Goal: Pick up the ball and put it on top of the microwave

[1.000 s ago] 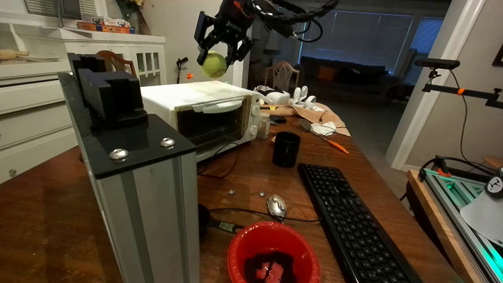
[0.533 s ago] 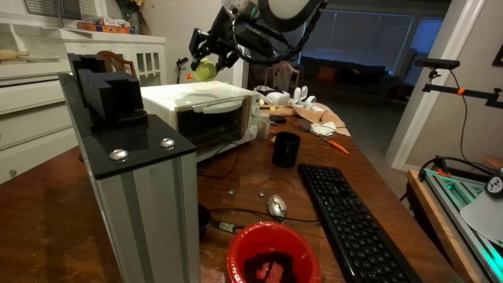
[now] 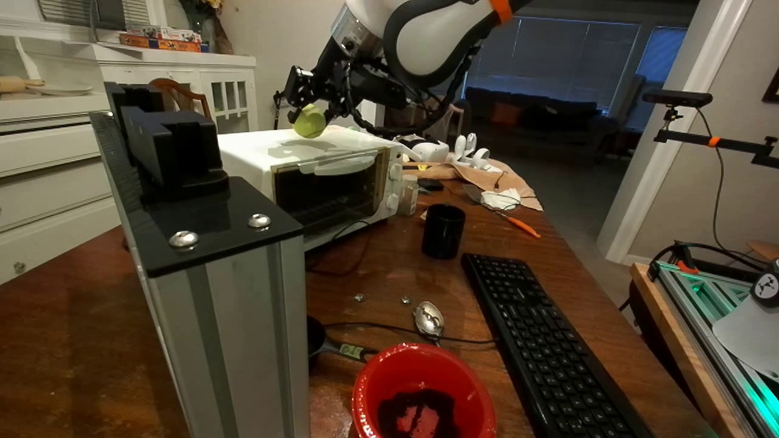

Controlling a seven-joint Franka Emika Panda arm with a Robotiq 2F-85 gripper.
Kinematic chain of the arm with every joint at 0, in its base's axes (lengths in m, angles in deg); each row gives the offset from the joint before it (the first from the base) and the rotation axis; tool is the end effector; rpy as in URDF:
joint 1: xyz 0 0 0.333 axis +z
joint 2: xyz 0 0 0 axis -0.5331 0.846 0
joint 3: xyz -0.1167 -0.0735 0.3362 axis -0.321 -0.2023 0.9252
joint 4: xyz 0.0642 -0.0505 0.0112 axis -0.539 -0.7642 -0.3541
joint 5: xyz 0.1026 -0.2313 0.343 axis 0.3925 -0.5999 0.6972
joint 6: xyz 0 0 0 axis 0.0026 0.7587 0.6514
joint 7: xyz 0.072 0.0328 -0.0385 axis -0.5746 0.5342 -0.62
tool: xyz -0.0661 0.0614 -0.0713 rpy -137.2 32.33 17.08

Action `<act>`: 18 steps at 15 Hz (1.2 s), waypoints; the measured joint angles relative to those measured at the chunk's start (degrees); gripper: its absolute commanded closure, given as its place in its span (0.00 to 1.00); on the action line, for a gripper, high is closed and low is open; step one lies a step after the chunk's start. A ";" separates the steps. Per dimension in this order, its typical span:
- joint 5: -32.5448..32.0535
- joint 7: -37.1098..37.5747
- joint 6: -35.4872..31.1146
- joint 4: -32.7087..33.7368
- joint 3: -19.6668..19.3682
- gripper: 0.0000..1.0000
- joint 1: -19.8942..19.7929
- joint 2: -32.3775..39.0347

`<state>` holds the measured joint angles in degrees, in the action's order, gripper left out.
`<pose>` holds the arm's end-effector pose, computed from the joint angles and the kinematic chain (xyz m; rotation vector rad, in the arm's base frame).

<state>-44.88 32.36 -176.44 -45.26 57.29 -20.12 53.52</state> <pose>0.7816 0.0427 0.3861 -2.8050 0.7327 -1.0333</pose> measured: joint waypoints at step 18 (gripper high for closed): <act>-0.05 0.20 -0.12 2.80 -5.28 0.00 4.62 3.03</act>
<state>-44.93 32.56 -176.56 -42.45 52.01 -15.50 56.54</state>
